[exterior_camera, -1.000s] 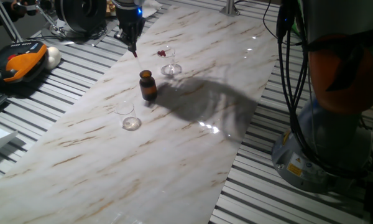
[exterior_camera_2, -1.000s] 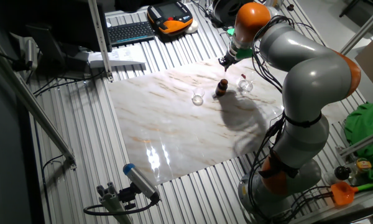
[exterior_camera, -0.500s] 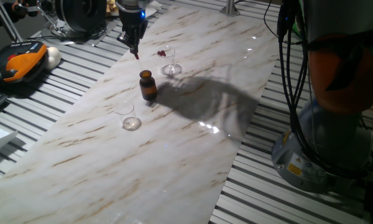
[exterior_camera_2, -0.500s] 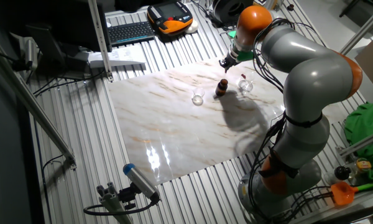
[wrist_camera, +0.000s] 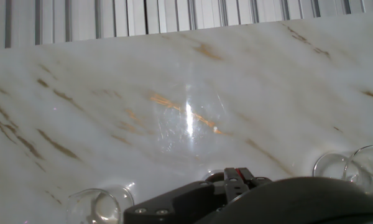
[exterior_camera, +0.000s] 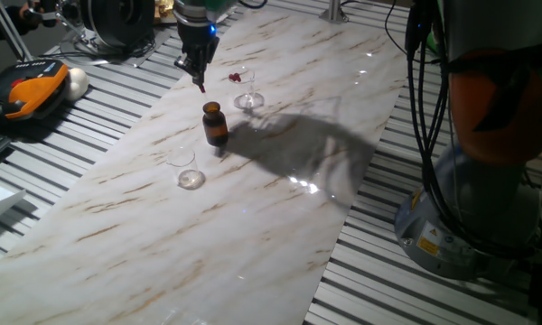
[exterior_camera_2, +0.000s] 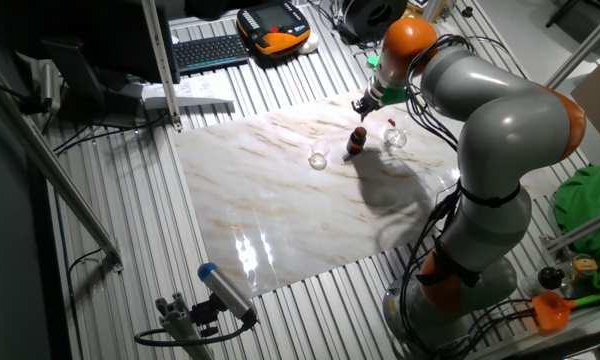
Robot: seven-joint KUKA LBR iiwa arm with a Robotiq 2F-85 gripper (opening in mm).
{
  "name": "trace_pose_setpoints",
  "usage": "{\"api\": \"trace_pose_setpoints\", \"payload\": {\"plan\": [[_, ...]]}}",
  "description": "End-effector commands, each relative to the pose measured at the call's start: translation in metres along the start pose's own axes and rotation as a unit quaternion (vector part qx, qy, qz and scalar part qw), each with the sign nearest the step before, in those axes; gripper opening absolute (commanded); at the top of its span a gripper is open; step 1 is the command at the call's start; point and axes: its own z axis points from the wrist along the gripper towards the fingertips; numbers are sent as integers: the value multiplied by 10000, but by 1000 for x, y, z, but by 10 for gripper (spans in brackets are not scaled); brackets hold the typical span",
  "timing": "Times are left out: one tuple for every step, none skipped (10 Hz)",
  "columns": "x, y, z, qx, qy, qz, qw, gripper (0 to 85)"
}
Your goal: Transfer liquid using a dropper
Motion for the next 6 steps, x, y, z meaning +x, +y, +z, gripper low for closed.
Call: {"api": "trace_pose_setpoints", "payload": {"plan": [[2, -1, 3, -8, 3, -9, 10000, 0], [3, -2, 6, -24, -12, -22, 10000, 0], [4, -2, 10, -24, -27, -29, 10000, 0], [5, -2, 12, -26, -50, -37, 10000, 0], [6, -3, 15, -11, -66, -40, 10000, 0], [7, -3, 17, -12, -74, -47, 10000, 0]]}}
